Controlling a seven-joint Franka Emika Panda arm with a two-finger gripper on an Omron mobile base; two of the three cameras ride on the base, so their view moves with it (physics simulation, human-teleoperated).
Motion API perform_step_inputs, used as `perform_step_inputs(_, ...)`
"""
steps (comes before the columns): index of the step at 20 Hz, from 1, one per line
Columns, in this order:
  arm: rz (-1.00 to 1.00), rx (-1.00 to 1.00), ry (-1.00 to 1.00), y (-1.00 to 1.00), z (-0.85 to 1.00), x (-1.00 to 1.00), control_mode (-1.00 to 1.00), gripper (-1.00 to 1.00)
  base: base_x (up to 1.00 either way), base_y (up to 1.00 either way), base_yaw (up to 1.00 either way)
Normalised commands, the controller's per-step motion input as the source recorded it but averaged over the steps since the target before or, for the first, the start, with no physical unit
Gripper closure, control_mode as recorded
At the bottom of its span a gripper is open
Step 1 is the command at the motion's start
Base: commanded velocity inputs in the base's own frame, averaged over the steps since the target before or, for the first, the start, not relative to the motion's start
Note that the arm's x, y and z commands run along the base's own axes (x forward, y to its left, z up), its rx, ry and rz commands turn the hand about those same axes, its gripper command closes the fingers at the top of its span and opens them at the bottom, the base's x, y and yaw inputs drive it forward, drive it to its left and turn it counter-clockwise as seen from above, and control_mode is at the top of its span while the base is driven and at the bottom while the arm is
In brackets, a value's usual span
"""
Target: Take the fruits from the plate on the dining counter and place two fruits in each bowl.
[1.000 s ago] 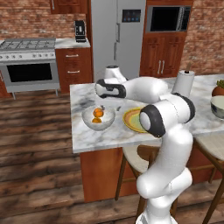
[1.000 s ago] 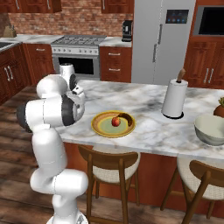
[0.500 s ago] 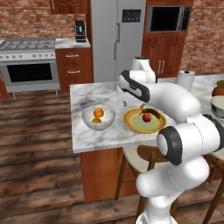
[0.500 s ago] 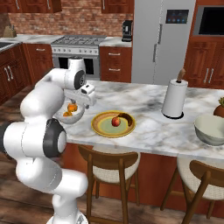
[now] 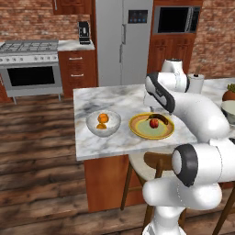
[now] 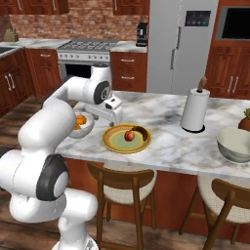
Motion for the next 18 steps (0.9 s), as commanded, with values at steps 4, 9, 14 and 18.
perform_step_inputs(4,0.00,0.00,0.00,-0.39,0.01,0.00,-1.00,-1.00,0.00,0.00,0.00)
perform_step_inputs(9,0.07,0.00,0.00,-0.43,-0.06,0.36,-1.00,-1.00,0.00,0.00,0.00)
perform_step_inputs(14,0.06,0.00,0.02,-0.18,-0.14,0.73,-1.00,-1.00,0.00,0.00,0.00)
perform_step_inputs(18,0.02,0.00,0.04,0.00,-0.24,0.61,-1.00,-1.00,0.00,0.00,0.00)
